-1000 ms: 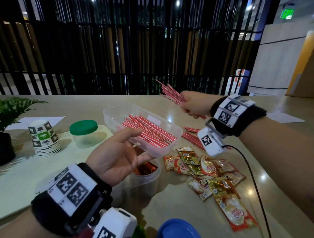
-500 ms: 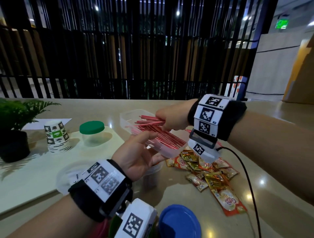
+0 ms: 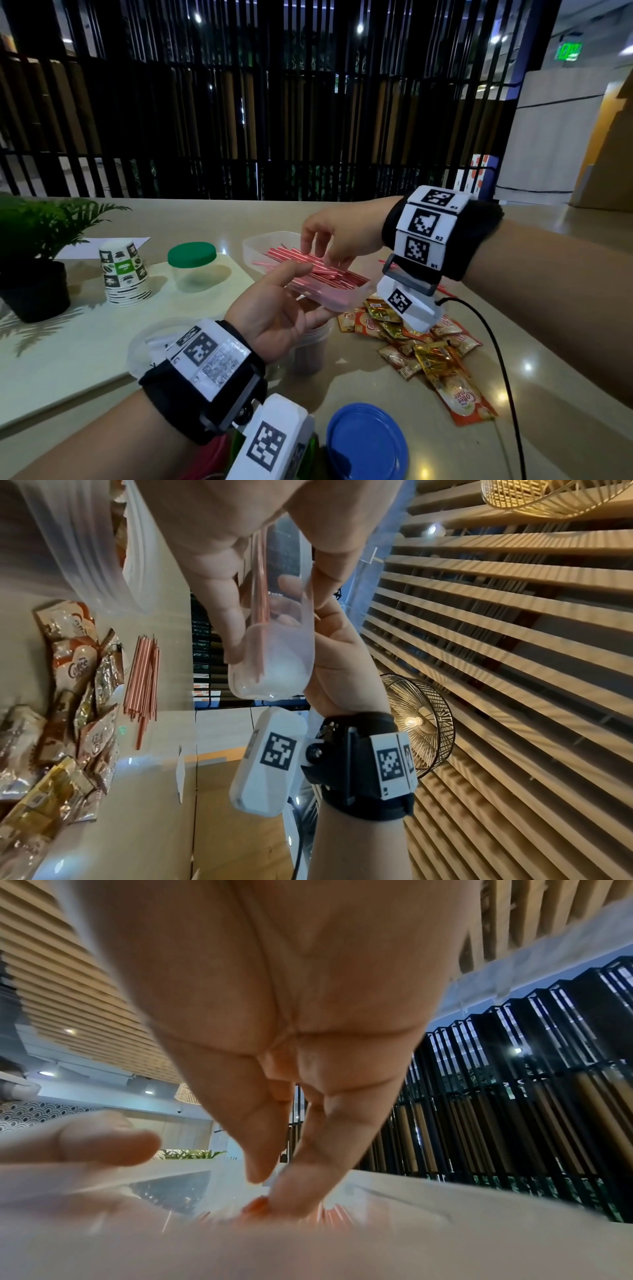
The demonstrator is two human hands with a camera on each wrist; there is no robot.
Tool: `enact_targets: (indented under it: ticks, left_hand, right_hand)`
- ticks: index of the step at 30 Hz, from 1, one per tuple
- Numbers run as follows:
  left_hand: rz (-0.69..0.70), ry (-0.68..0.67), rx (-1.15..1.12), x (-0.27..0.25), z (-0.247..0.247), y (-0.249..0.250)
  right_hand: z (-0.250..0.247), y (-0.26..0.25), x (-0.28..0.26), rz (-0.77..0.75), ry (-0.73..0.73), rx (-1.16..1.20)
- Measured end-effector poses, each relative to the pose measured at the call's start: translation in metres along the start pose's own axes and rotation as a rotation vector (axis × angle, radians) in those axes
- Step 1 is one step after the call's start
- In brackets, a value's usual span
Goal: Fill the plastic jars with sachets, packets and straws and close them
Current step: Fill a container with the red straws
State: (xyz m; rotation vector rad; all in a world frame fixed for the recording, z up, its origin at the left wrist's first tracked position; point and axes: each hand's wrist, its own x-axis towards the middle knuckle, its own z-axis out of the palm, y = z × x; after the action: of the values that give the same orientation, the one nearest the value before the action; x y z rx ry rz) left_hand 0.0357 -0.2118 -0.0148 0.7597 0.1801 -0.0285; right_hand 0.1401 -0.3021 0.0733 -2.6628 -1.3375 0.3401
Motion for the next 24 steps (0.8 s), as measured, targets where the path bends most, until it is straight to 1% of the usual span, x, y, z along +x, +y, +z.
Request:
enact_targets:
  ticks: [2,5,8,10,12,15,17,21,24]
  left_hand:
    - [0.004,0.005,0.000,0.001,0.000,0.001]
    - [0.007,-0.007,0.027,0.003,-0.003,0.002]
    - [0.010,0.008,0.038,0.004,-0.005,0.003]
    - [0.036,0.007,0.040,0.004,-0.006,0.004]
    - [0.078,-0.026,0.052,0.003,-0.009,0.005]
    - [0.123,-0.061,0.077,0.000,-0.014,0.009]
    - [0.127,-0.062,0.083,-0.001,-0.016,0.012]
    - [0.143,-0.054,0.105,0.003,-0.018,0.016]
    - [0.150,-0.081,0.129,0.007,-0.020,0.017]
  right_hand:
    - [-0.001,0.003,0.001,-0.016,0.009,0.035]
    - [-0.002,0.008,0.002,-0.035,-0.035,0.160]
    - [-0.007,0.015,-0.001,-0.059,-0.069,0.179]
    - [-0.014,0.024,-0.004,-0.057,-0.018,0.207]
    - [-0.022,0.038,-0.007,-0.026,0.088,0.292]
    - [-0.028,0.072,-0.005,0.086,0.219,0.329]
    - [-0.022,0.103,0.000,0.198,0.229,0.276]
    - [0.005,0.162,0.014,0.419,0.135,0.218]
    - [0.021,0.186,0.023,0.512,0.040,0.048]
